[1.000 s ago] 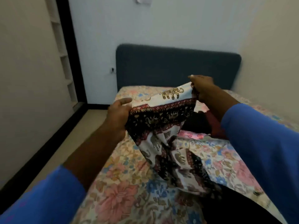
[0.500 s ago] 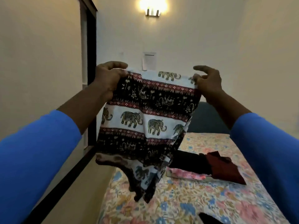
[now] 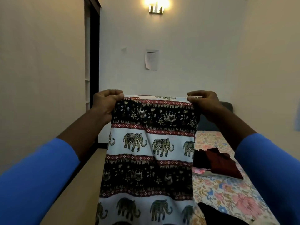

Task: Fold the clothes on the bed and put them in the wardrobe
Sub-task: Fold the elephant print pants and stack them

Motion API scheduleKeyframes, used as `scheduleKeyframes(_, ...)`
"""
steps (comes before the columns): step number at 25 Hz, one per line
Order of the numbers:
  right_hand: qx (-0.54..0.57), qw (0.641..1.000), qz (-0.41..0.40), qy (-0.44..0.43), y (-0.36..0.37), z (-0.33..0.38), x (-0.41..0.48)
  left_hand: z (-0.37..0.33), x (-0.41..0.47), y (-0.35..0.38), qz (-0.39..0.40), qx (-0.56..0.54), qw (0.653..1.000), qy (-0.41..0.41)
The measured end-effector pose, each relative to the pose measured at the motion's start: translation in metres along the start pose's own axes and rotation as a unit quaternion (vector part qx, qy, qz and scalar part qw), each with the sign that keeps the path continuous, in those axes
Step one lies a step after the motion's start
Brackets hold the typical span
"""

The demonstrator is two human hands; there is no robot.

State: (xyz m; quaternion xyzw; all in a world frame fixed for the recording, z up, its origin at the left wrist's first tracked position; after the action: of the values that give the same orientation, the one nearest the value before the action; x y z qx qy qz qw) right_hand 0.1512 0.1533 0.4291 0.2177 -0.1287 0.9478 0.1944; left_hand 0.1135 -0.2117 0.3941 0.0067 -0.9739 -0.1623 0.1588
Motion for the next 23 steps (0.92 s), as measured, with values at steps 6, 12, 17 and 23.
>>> scheduleKeyframes(6, 0.113, 0.981, -0.151, -0.039, -0.004, -0.029, -0.025, 0.03, -0.011, -0.014, -0.058, 0.006, 0.995, 0.085)
scheduleKeyframes(12, 0.052, 0.982, -0.18, -0.03, -0.012, -0.04, -0.031, 0.053, -0.014, -0.014, -0.063, 0.04, 0.995, 0.063)
scheduleKeyframes(17, 0.195, 0.971, -0.083, 0.107, 0.006, -0.055, -0.037, 0.075, -0.021, 0.006, 0.051, -0.055, 0.991, -0.111)
scheduleKeyframes(23, 0.112, 0.986, -0.105, -0.064, -0.023, -0.034, -0.045, 0.021, -0.023, -0.001, 0.038, 0.137, 0.973, 0.181)
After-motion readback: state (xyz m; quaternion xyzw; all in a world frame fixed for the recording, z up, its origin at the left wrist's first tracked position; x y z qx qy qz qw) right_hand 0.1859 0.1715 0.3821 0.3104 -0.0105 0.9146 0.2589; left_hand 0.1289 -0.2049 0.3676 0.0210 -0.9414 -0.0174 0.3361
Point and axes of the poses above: each hand's wrist, its own x-axis towards the middle knuckle, its own y-axis out of the palm, z = x × y, the point moved 8 cm from there along x, towards the middle knuckle, and after that the axes turned 3 degrees about z, right-handed, at the moved point
